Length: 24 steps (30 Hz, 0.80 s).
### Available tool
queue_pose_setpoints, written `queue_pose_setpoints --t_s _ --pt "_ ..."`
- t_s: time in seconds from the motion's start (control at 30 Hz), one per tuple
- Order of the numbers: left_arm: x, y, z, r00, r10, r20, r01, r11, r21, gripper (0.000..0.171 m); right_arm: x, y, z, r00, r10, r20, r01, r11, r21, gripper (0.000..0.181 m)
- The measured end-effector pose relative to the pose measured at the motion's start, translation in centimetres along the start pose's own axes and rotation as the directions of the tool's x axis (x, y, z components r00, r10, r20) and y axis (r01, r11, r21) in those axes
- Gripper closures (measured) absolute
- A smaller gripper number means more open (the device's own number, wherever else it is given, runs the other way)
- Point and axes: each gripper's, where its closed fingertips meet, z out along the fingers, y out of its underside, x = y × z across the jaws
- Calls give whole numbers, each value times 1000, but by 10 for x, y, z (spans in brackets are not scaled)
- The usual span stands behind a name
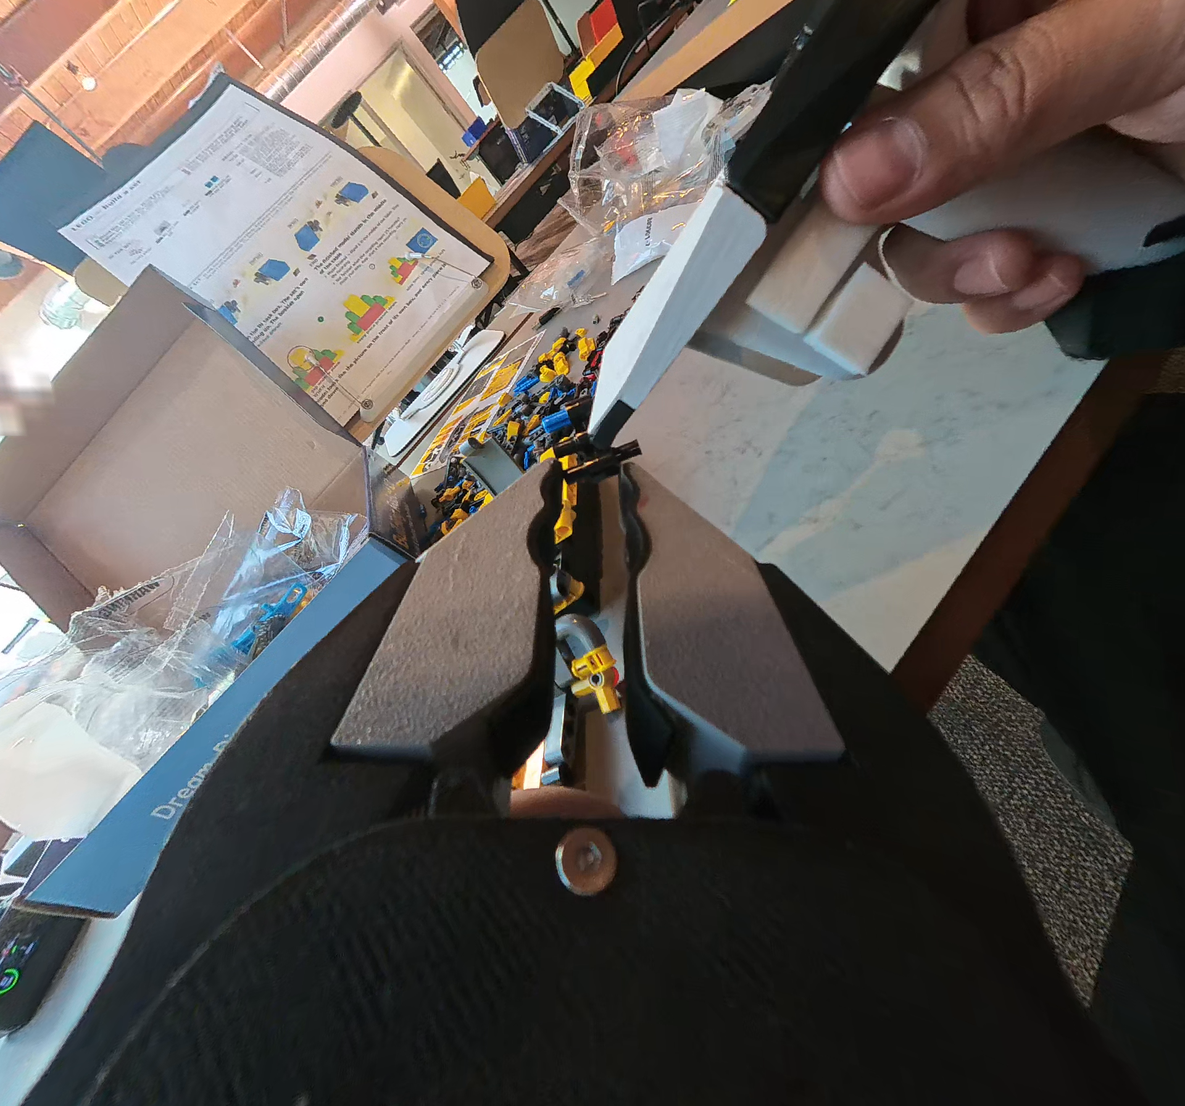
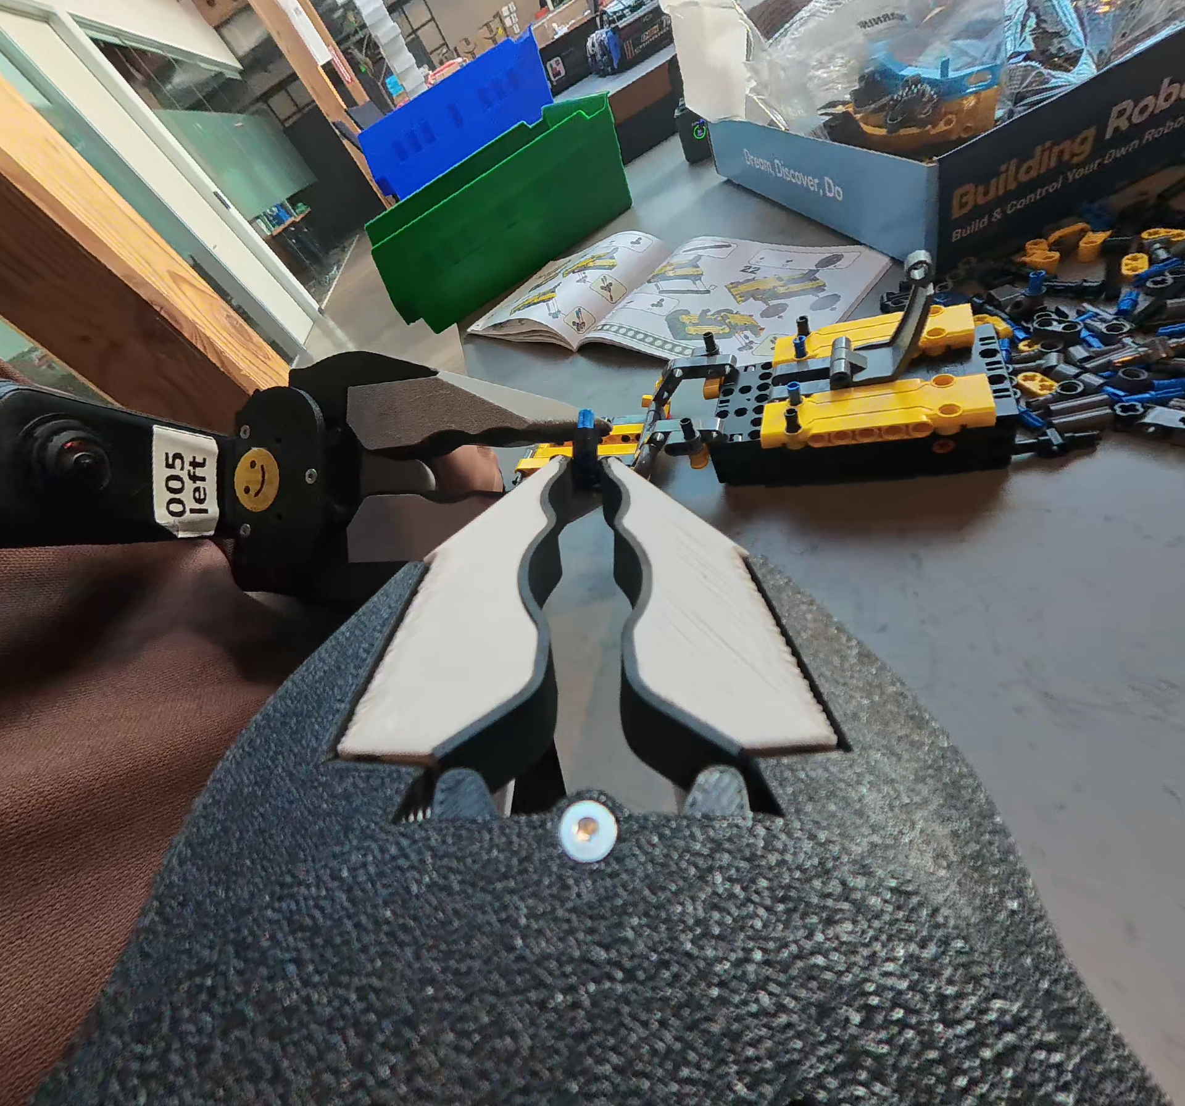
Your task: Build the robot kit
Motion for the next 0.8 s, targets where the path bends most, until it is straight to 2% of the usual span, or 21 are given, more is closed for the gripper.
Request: queue_pose_setpoints --t_s 0.1,0.2,0.37,0.43,0.57,0.67,0.8 --pt "0 0 -1 1000 -13 1 13 1000 1 158 -1 0 0 999 -41 -18 41 999 -5 178" --pt "5 5 -1 993 -106 -55 105 994 -31 156 4 4 1 988 -125 -93 121 991 -54 178" --pt "-5 16 -12 946 -297 -131 282 951 -125 141 20 15 4 970 -175 -169 149 976 -156 178" --pt "-19 29 -13 923 -356 -147 323 923 -207 131 28 22 9 965 -181 -188 137 964 -227 178" --pt "-41 58 -6 839 -495 -224 384 832 -400 107 43 34 24 961 -194 -197 116 930 -349 178" --pt "-45 71 2 789 -546 -281 382 795 -472 102 50 36 34 954 -221 -202 128 911 -392 178" --pt "-32 81 5 668 -639 -381 380 734 -563 95 55 38 39 949 -240 -205 136 897 -420 178"
